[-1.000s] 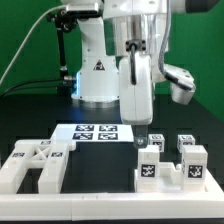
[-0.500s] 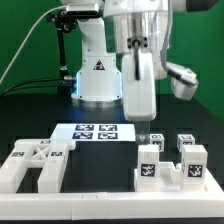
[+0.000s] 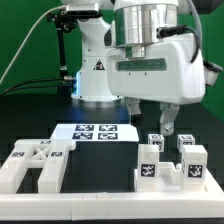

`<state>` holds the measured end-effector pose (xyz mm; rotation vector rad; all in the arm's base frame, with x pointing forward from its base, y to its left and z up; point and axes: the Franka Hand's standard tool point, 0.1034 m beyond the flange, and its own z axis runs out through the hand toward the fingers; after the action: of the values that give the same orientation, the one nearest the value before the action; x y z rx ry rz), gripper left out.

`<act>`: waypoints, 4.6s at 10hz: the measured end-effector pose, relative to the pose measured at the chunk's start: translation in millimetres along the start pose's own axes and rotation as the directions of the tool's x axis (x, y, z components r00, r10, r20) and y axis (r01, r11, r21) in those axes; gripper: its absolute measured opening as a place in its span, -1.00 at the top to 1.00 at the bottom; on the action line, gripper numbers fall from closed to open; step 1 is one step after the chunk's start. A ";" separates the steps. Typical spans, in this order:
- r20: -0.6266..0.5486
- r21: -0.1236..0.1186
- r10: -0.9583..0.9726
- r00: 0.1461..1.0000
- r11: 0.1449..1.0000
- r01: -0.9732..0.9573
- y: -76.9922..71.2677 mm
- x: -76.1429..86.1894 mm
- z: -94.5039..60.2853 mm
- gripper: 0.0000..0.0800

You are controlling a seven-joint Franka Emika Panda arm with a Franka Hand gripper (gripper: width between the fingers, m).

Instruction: Assemble chair

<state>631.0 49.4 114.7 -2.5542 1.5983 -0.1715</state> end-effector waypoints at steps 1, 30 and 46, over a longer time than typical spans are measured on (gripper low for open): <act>0.000 0.000 -0.080 0.997 0.997 0.080 0.3 0.3 0.2 -0.62; -0.240 -0.080 -0.863 0.445 0.474 0.877 38.8 -8.5 102.0 0.55; -0.104 -0.065 -0.885 0.454 0.462 0.885 79.6 51.4 61.2 0.91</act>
Offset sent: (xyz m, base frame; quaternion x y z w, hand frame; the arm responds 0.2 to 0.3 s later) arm -0.0358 -0.0079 -0.0277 0.0746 0.0230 -0.2749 0.9583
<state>592.7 -28.6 42.8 -3.1329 0.0517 -0.4168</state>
